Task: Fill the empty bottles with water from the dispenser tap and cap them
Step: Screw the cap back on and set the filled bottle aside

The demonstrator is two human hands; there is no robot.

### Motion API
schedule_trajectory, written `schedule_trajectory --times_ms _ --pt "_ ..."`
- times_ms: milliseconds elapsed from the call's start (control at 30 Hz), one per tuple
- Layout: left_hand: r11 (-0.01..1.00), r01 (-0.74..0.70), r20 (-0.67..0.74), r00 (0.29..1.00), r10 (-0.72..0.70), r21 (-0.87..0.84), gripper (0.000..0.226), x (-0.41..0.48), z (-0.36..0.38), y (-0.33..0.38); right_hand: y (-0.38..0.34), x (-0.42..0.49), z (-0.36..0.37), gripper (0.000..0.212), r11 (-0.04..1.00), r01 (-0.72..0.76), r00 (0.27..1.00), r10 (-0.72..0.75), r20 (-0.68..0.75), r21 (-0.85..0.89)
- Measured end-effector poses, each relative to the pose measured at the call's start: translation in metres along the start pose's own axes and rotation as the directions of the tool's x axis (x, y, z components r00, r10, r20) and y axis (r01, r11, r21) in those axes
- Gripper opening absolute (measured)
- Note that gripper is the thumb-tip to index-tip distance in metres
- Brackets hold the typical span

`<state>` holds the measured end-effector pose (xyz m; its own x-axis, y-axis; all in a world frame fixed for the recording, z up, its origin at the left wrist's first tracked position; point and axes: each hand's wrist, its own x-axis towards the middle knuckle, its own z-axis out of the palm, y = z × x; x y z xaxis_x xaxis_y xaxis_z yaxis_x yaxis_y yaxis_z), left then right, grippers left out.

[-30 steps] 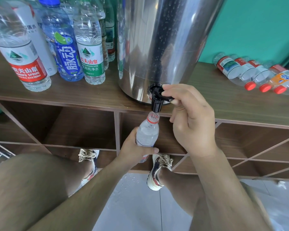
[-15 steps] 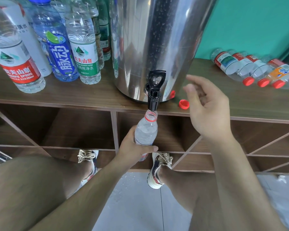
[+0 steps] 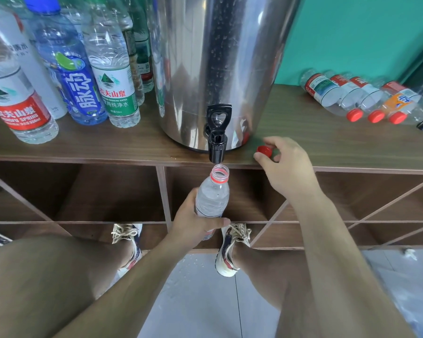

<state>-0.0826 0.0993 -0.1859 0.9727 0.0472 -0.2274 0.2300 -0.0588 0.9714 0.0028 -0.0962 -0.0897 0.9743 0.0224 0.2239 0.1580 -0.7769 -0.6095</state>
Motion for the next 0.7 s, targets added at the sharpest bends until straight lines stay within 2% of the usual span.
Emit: schedule_trajectory --times_ms 100,167,267,467,600,700 --pt "1.000 -0.001 0.008 1.000 0.001 0.004 0.072 -0.001 0.000 0.000 -0.009 -0.010 -0.014 0.036 0.992 0.063 0.990 -0.076 0.120 0.108" --pt "1.000 -0.007 0.013 1.000 0.007 0.012 0.072 -0.002 0.000 0.001 -0.013 -0.022 -0.020 0.037 0.975 0.069 0.960 -0.123 0.253 0.212" --pt "0.999 -0.011 0.016 1.000 0.011 0.040 0.072 -0.001 0.002 0.002 -0.016 -0.032 -0.020 0.040 0.951 0.067 0.921 -0.176 0.348 0.303" --pt "0.994 -0.001 0.010 1.000 0.000 0.107 0.071 -0.002 0.006 -0.001 -0.025 -0.034 -0.021 0.041 0.929 0.071 0.898 -0.218 0.382 0.364" --pt "0.986 -0.012 0.020 1.000 0.009 0.167 0.070 -0.003 0.007 0.003 -0.027 -0.035 -0.024 0.033 0.930 0.047 0.908 -0.192 0.373 0.364" --pt "0.985 -0.016 0.023 1.000 0.013 0.172 0.065 -0.004 0.007 0.002 -0.030 -0.037 -0.025 0.037 0.948 0.097 0.901 -0.213 0.377 0.303"
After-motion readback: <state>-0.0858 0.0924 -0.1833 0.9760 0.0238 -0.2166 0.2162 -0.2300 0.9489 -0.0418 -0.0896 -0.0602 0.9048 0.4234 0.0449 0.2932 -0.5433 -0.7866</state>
